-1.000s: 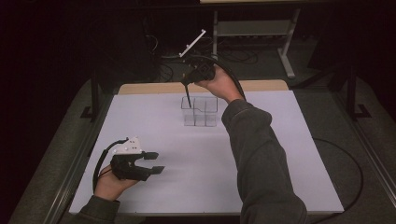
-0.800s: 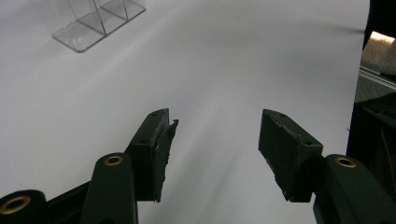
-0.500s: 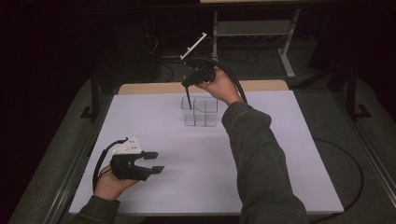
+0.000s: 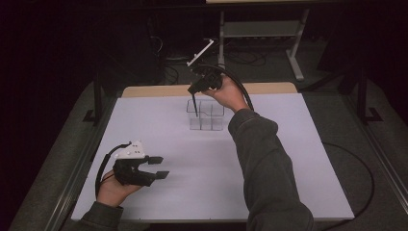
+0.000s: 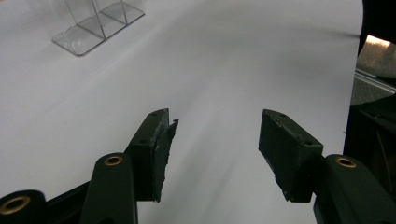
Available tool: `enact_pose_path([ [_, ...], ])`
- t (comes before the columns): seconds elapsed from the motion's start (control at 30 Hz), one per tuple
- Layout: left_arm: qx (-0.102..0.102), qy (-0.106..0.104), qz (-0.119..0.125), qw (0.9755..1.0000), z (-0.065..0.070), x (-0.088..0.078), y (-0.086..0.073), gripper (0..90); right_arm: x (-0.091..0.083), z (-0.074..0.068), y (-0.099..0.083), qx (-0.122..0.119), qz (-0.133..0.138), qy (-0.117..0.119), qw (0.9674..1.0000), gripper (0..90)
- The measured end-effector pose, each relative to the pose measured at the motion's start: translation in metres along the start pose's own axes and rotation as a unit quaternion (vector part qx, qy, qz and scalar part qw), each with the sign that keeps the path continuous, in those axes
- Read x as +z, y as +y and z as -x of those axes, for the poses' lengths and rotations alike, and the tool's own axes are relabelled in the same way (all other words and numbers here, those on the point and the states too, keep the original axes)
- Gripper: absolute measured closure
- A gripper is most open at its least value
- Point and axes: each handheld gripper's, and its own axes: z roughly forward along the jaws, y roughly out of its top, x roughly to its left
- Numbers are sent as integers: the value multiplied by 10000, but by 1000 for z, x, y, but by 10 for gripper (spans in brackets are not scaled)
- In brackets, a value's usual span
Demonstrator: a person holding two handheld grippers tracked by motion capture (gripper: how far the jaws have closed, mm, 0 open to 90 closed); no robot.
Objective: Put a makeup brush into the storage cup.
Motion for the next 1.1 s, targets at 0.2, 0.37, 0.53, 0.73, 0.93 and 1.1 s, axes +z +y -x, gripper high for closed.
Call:
enact_pose_path([
  [0.2, 5, 10, -7, 10000, 0, 0, 0, 432, 1, 2, -5, 38, 29, -34, 10000, 826],
  [0.37, 71, 23, -34, 10000, -1, 0, 0, 432, 4, 2, -9, 35, 28, -25, 10000, 826],
  [0.53, 21, 20, -45, 10000, 1, 2, 0, 431, 7, 2, -11, 60, 26, -17, 10000, 826],
  [0.73, 43, 19, -49, 10000, 0, 1, 0, 430, 10, 2, -15, 108, 38, 0, 9999, 826],
  [0.93, -15, 7, -50, 10000, 1, 2, -1, 430, 15, 3, -19, 110, -2, 14, 9999, 826],
  [1.1, 58, 20, -53, 10000, 0, 2, 0, 429, 19, 3, -23, 190, -37, 51, 9998, 826],
])
